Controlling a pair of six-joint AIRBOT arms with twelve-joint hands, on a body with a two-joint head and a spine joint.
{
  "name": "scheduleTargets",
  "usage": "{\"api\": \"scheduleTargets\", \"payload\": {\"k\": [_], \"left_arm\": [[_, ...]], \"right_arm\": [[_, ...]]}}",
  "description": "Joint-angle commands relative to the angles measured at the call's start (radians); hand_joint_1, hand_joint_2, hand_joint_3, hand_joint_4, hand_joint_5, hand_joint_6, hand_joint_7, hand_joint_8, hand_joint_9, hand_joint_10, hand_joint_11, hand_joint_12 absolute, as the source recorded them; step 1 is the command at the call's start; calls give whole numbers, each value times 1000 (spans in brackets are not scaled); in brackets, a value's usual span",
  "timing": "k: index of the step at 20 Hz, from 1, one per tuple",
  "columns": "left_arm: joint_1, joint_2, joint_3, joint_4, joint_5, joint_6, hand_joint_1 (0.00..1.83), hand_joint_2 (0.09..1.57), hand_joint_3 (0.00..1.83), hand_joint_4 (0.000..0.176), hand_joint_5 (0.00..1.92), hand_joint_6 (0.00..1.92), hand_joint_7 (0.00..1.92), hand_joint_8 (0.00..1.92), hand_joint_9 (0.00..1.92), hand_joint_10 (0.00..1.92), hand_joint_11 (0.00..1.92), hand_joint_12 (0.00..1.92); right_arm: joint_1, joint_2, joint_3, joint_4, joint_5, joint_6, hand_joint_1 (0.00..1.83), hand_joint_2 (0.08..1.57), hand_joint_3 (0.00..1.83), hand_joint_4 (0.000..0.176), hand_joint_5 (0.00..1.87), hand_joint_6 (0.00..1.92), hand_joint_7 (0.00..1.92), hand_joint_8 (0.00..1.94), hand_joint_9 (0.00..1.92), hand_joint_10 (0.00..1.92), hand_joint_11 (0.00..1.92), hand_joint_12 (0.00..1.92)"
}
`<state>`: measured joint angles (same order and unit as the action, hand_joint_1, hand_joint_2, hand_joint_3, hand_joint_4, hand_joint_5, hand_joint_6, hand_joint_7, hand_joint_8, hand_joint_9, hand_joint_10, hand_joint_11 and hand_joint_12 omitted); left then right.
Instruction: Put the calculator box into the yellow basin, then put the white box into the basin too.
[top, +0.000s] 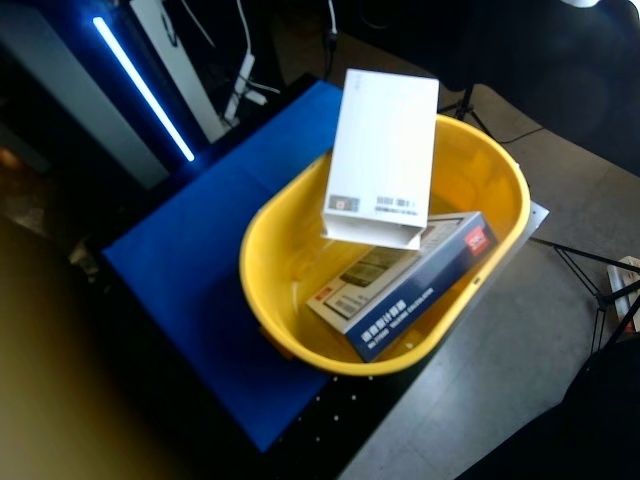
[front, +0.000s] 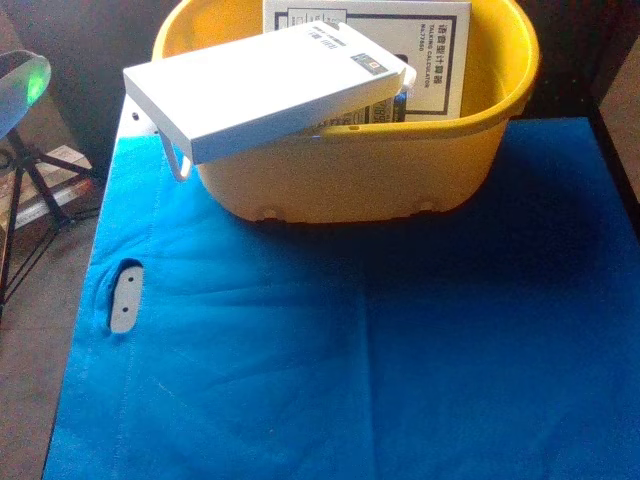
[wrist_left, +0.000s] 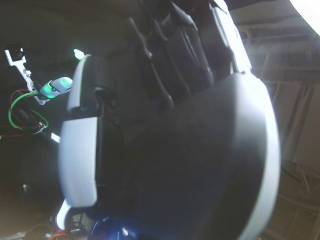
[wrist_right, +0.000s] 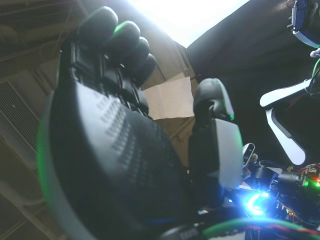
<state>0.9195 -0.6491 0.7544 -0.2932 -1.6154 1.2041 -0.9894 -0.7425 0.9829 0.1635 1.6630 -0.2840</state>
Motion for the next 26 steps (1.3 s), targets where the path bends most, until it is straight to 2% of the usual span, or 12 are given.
{"api": "scheduleTargets", "payload": {"k": [1, 6, 17, 18, 19, 20, 21, 22, 23, 24, 25, 26], "left_arm": [[-4, -4, 6, 3, -116, -8, 732, 1333, 0, 0, 740, 9, 804, 0, 745, 284, 462, 1338], [-1, -5, 7, -2, -116, -26, 732, 1333, 0, 0, 740, 8, 804, 0, 746, 282, 462, 1337], [3, -17, 17, -5, -117, -59, 732, 1333, 0, 0, 741, 6, 804, 0, 748, 278, 462, 1337], [4, -17, 18, -5, -117, -61, 732, 1333, 0, 0, 741, 6, 804, 0, 748, 277, 462, 1337], [5, -17, 20, -4, -117, -62, 732, 1333, 0, 0, 741, 6, 804, 0, 748, 277, 462, 1337], [6, -16, 23, -4, -117, -62, 732, 1333, 0, 0, 741, 6, 804, 0, 748, 277, 462, 1337], [5, -16, 27, -2, -117, -62, 732, 1333, 0, 0, 741, 5, 804, 0, 748, 276, 462, 1337], [5, -15, 29, 1, -117, -62, 732, 1333, 0, 0, 741, 5, 804, 0, 748, 276, 462, 1337], [5, -15, 29, 0, -117, -62, 732, 1333, 0, 0, 741, 5, 804, 0, 748, 276, 462, 1337], [5, -15, 29, 0, -117, -63, 732, 1333, 0, 0, 742, 5, 804, 0, 748, 276, 462, 1337], [5, -16, 29, 0, -117, -63, 732, 1333, 0, 0, 742, 5, 804, 0, 749, 275, 462, 1337], [5, -16, 29, 0, -117, -63, 732, 1333, 0, 0, 742, 5, 804, 0, 749, 275, 462, 1337]], "right_arm": [[3, 5, 2, 36, 98, 11, 568, 1236, 0, 0, 42, 1335, 172, 1515, 332, 1842, 171, 1921], [1, 6, -1, 36, 98, 17, 622, 1215, 4, 3, 21, 1658, 162, 1654, 345, 1919, 292, 1921], [-2, 5, 0, 39, 98, 45, 522, 1269, 5, 0, 0, 1487, 70, 1664, 236, 1921, 311, 1921], [-2, 9, 2, 44, 98, 51, 474, 1325, 12, 0, 0, 1141, 20, 1132, 48, 1352, 55, 1624], [-2, 18, 2, 51, 98, 52, 455, 1338, 5, 0, 0, 1051, 55, 961, 44, 1204, 10, 1537], [-2, 27, 3, 53, 98, 52, 380, 1319, 0, 0, 0, 983, 240, 241, 216, 270, 0, 766], [-2, 37, 3, 53, 98, 52, 694, 1202, 0, 7, 0, 925, 232, 32, 354, 49, 37, 710], [-4, 49, 3, 52, 98, 52, 661, 1195, 0, 13, 0, 1454, 361, 20, 489, 34, 68, 872], [-8, 58, 1, 52, 98, 52, 739, 1180, 1, 0, 143, 1571, 330, 979, 544, 861, 222, 1398], [-13, 67, -1, 52, 98, 52, 752, 1180, 0, 0, 136, 1539, 289, 1040, 461, 1087, 223, 1464], [-19, 74, -4, 52, 98, 52, 729, 1374, 5, 174, 505, 1719, 433, 1415, 549, 1466, 428, 1599], [-27, 82, -9, 52, 98, 52, 751, 1373, 2, 155, 511, 1720, 366, 1486, 506, 1537, 504, 1625]]}}
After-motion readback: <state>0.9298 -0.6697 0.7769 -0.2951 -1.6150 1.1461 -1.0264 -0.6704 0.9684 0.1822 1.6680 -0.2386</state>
